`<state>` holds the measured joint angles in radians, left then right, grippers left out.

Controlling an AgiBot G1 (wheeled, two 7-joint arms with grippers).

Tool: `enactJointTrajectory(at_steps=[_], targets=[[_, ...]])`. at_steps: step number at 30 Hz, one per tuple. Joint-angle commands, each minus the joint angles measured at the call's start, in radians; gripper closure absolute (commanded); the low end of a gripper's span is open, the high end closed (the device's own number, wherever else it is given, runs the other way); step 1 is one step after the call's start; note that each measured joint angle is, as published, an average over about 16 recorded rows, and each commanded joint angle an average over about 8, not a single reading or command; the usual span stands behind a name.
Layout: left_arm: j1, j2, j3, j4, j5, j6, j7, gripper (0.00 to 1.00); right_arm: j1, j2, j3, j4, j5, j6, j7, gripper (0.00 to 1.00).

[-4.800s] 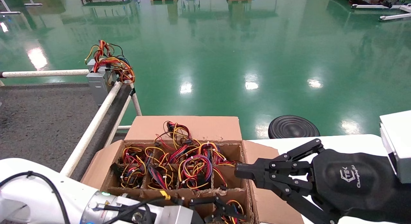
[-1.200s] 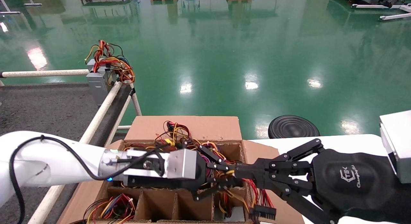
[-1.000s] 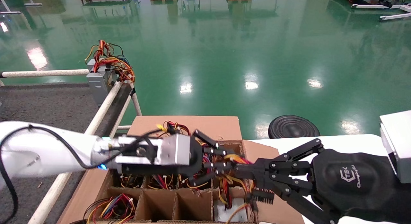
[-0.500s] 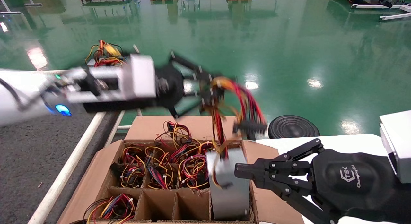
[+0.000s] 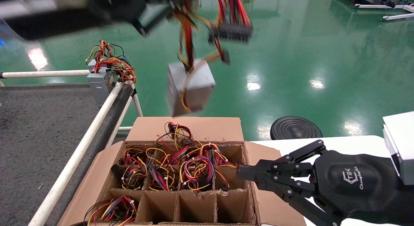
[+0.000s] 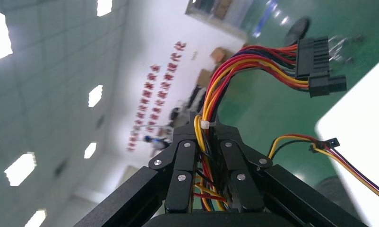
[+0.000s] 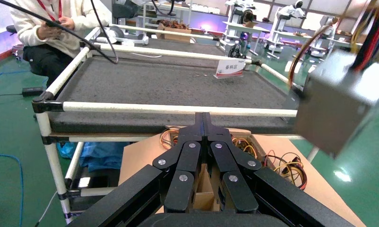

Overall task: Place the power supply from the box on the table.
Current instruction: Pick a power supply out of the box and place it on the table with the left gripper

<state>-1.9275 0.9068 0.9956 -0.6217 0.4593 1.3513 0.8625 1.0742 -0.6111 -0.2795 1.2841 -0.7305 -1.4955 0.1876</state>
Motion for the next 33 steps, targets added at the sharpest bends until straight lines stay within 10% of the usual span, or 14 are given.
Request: enactJointTrajectory(at_steps=[1, 33], targets=[[-0.023, -0.010, -0.020, 0.003, 0.013, -0.007, 0.010, 1.00, 0.000, 0.000, 0.000, 0.000, 0.000, 0.000, 0.000, 1.00], [-0.219, -0.224, 0.120, 0.218, 0.334, -0.132, -0.063, 1.00, 0.000, 0.000, 0.000, 0.000, 0.000, 0.000, 0.000, 1.00]])
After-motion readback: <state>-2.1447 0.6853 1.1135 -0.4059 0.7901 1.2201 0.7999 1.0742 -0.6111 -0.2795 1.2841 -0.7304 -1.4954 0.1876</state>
